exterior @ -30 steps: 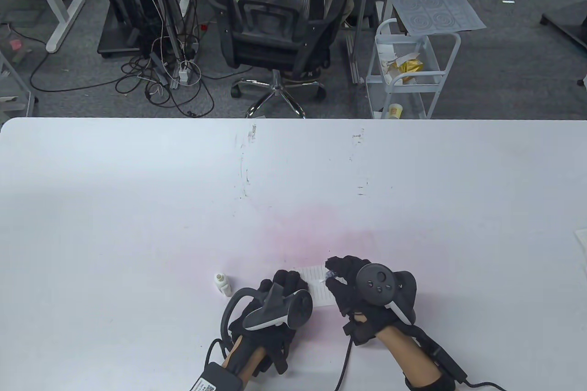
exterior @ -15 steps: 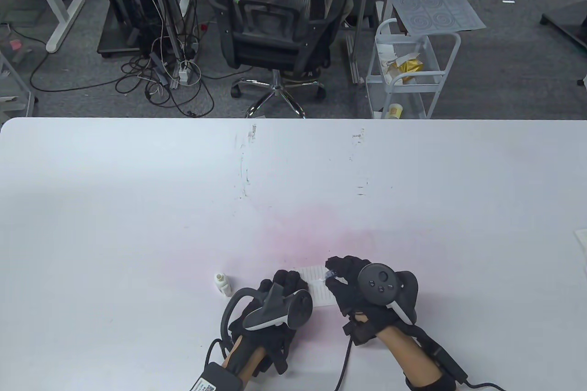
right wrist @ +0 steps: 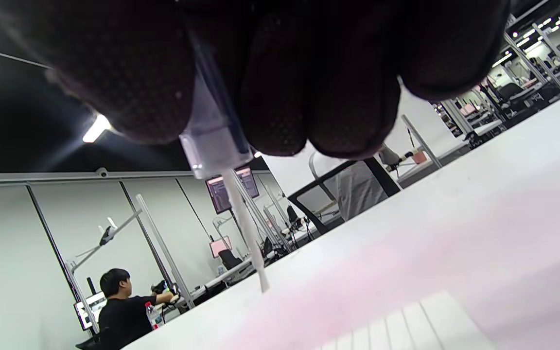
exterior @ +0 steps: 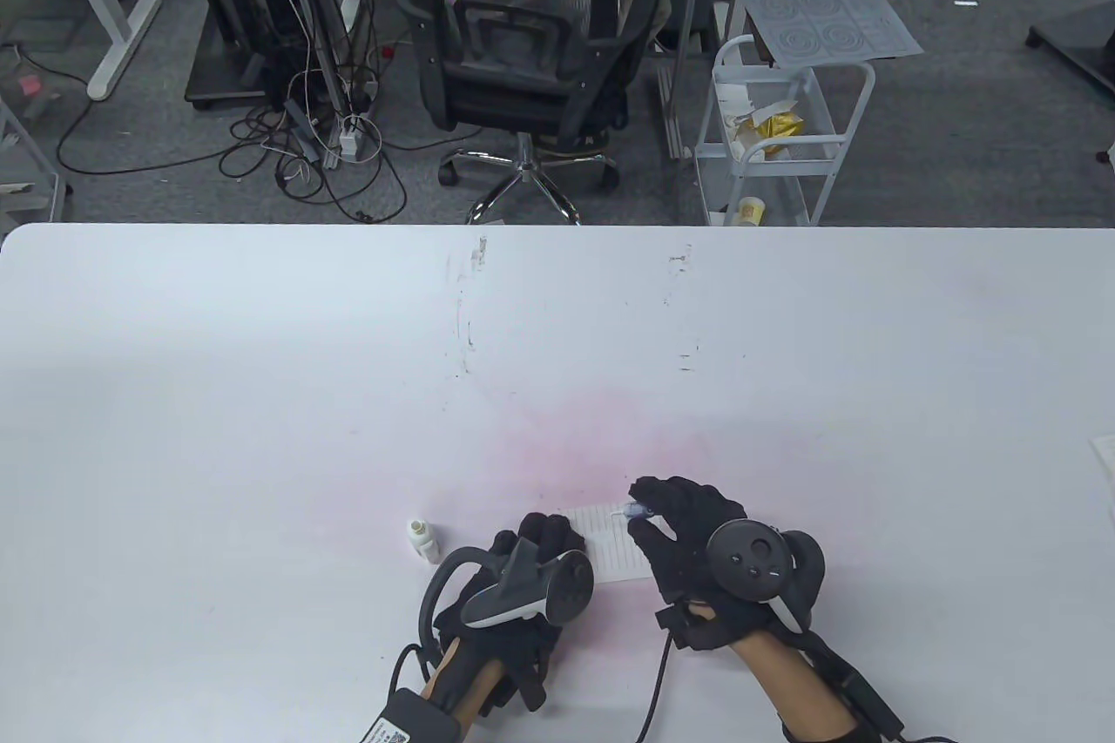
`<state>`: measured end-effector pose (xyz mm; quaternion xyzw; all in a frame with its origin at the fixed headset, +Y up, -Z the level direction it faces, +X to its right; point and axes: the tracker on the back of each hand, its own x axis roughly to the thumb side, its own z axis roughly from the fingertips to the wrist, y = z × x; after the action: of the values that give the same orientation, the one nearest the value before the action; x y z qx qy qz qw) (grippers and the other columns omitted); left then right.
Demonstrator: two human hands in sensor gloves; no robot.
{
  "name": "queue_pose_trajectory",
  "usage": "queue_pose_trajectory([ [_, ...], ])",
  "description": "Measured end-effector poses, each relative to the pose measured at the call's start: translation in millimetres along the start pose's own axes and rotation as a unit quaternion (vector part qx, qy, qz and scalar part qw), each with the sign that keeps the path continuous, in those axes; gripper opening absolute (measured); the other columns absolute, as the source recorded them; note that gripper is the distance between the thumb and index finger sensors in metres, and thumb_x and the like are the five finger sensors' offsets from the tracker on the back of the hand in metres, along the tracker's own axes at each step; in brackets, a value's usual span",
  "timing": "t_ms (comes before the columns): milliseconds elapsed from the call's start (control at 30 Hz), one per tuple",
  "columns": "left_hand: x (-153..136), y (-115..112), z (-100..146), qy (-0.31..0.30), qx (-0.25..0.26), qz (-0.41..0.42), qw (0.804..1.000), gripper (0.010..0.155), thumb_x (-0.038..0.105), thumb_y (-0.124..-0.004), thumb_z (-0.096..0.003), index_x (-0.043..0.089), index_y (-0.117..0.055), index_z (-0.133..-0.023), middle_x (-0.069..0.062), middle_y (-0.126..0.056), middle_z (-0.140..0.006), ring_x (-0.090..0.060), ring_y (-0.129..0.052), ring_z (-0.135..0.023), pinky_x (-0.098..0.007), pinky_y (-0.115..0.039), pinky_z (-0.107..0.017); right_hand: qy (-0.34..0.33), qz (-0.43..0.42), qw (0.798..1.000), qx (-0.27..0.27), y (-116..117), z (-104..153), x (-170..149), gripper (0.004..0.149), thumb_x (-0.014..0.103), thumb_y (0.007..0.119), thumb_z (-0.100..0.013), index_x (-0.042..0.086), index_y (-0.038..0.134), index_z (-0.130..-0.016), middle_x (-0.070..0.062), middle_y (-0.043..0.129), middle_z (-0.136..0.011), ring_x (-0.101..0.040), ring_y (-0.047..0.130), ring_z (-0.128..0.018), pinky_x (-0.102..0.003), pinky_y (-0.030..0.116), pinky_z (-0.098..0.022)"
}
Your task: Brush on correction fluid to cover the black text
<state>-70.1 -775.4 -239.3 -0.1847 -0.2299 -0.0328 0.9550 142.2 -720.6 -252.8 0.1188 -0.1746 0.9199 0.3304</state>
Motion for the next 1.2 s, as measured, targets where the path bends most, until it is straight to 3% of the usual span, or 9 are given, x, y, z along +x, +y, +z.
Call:
queue_pose_trajectory([
  [767,-3,1,3,-0.004,0.006,0.003,1.0,0.066,0.046,-0.059,-0.0495,0.03,-0.034,-0.108,-0.001,-0.028,-0.119,-0.029,-0.035,-0.115,-0.049,-0.042,-0.084,0.003,-0.006,1.0,-0.006,-6,10,-7,0.048,0.042,0.089,-0.034,0.023,0.086,-0.078,-0.004,0.09,-0.071,-0.033,0.099,-0.059,-0.055,0.075,-0.051],
  [900,-6,8,10,-0.002,0.057,-0.001,0.998,0.068,0.049,-0.062,-0.047,0.03,-0.038,-0.108,-0.002,-0.031,-0.119,-0.031,-0.038,-0.114,-0.052,-0.043,-0.082,0.006,-0.011,1.0,-0.007,-7,9,-8,0.048,0.042,0.089,-0.034,0.023,0.085,-0.078,-0.004,0.09,-0.071,-0.033,0.099,-0.059,-0.055,0.075,-0.052],
  [1000,-6,19,20,0.0,0.137,-0.002,0.991,0.07,0.052,-0.066,-0.0431,0.03,-0.045,-0.107,-0.003,-0.042,-0.118,-0.032,-0.048,-0.112,-0.052,-0.05,-0.08,0.009,-0.016,1.0,-0.008,-7,9,-9,0.048,0.042,0.089,-0.034,0.023,0.085,-0.078,-0.004,0.09,-0.071,-0.033,0.099,-0.059,-0.055,0.075,-0.052],
  [1200,1,47,40,0.003,0.2,-0.003,0.98,0.071,0.055,-0.066,-0.0424,0.032,-0.048,-0.107,-0.002,-0.045,-0.118,-0.031,-0.051,-0.112,-0.054,-0.052,-0.08,0.011,-0.016,1.0,-0.005,-7,9,-9,0.048,0.042,0.089,-0.034,0.023,0.086,-0.078,-0.004,0.09,-0.071,-0.033,0.099,-0.059,-0.055,0.075,-0.051],
])
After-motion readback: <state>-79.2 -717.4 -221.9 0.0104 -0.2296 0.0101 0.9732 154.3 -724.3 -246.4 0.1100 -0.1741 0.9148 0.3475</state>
